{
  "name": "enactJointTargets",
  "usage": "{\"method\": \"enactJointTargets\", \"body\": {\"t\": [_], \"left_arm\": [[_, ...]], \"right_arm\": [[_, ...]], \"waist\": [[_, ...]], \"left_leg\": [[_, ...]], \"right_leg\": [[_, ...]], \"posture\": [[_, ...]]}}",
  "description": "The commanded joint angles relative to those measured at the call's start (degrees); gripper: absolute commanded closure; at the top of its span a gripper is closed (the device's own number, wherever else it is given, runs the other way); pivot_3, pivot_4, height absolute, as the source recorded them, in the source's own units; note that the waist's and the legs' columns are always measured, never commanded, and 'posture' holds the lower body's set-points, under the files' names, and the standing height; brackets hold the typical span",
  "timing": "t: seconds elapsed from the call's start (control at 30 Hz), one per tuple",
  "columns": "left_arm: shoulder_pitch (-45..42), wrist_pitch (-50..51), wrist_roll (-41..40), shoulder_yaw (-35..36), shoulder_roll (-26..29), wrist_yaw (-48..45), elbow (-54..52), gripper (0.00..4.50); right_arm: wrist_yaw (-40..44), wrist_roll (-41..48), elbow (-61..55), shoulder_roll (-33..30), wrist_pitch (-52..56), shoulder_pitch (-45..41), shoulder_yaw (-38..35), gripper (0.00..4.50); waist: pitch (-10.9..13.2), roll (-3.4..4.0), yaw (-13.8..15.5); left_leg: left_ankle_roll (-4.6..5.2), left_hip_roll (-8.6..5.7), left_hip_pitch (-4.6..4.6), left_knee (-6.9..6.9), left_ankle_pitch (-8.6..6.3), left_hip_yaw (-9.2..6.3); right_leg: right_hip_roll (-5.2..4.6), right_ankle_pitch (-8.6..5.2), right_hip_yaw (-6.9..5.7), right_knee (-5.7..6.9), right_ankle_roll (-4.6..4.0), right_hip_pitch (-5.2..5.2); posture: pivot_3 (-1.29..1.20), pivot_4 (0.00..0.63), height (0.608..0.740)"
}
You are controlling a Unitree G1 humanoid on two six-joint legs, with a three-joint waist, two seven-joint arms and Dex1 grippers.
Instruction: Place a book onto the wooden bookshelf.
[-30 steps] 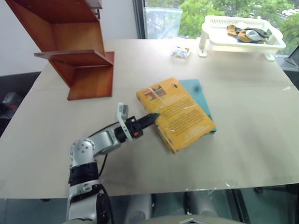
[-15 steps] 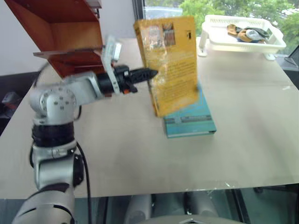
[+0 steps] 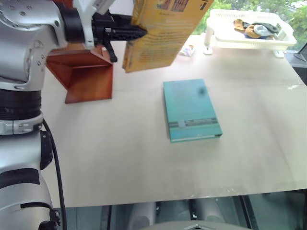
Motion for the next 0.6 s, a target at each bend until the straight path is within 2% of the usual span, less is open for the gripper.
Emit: {"method": "enactJointTargets", "body": {"t": [0.03,0.23,0.37,0.6], "left_arm": [[-3.2,-3.3,3.7,2.9,4.8,-2.7,-1.7,4.28],[-4.4,-7.6,6.8,3.7,6.8,-5.3,-1.7,4.28],[-3.7,-15.6,13.7,2.6,8.0,-4.7,2.4,4.28],[-4.8,-24.7,17.6,3.5,4.7,-3.9,6.6,4.28]], "right_arm": [[3.3,2.2,-0.4,0.0,-0.4,-1.5,-0.1,0.0],[3.3,1.8,0.1,1.3,-2.0,-1.9,0.5,0.0],[3.3,1.8,0.7,1.4,-2.9,-2.0,0.5,0.0],[3.3,1.7,2.0,0.4,-4.0,-1.6,0.5,0.0]], "waist": [[0.0,0.01,0.1],[0.0,0.01,0.3],[0.0,0.02,0.1],[0.0,0.02,0.2]], "left_leg": [[0.01,-0.01,-0.03,0.0,-0.01,0.01],[0.05,0.0,-0.03,0.12,-0.03,0.05],[0.06,0.0,-0.02,0.18,-0.03,0.05],[0.06,0.02,-0.03,0.21,-0.03,0.08]], "right_leg": [[-0.01,0.0,-0.01,-0.02,0.0,0.0],[-0.02,0.0,-0.04,0.04,0.02,0.02],[-0.01,0.0,-0.03,0.12,0.02,0.02],[-0.01,0.0,-0.02,0.13,0.02,0.02]], "posture": [[0.0,0.15,0.74],[0.0,0.15,0.74],[0.0,0.15,0.74],[0.0,0.15,0.74]]}}
